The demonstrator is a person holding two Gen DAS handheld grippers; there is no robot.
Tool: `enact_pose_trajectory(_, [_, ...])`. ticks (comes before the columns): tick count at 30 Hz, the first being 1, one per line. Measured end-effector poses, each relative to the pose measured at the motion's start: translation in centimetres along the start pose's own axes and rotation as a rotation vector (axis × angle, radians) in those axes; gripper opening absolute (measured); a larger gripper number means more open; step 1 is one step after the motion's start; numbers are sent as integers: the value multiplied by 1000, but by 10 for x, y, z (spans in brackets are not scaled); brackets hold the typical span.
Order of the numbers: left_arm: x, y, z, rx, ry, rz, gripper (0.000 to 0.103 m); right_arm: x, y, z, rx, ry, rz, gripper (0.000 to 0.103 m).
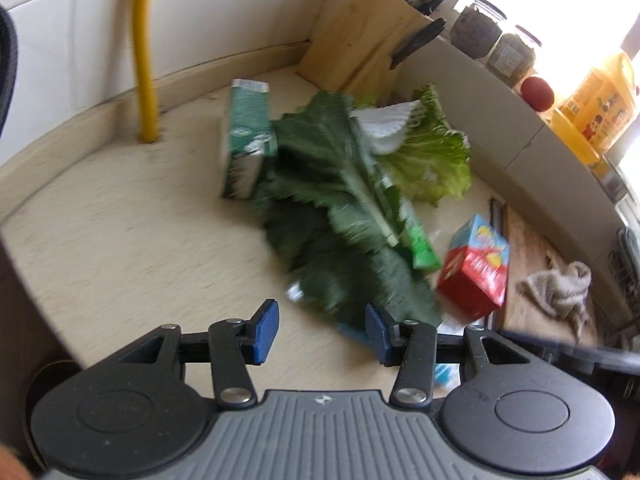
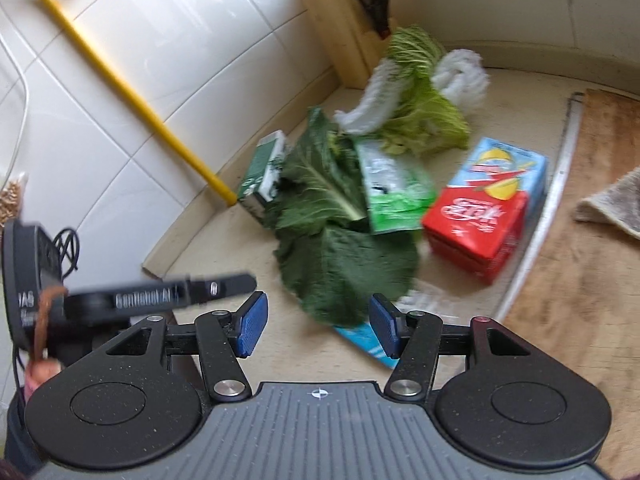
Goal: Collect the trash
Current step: 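Move both open grippers back toward the remaining items on the counter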
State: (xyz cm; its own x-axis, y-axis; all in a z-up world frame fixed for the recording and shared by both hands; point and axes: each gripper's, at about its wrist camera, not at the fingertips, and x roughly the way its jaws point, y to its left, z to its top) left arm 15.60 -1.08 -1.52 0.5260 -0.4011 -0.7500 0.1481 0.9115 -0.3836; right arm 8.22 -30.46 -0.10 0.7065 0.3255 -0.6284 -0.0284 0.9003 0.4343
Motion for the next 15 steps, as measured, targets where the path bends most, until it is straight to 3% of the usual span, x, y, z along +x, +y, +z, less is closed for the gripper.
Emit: enact_pose_trajectory(15, [52,-34,52,0,2,5,44,-3,-36,28,29,-55,-26,66])
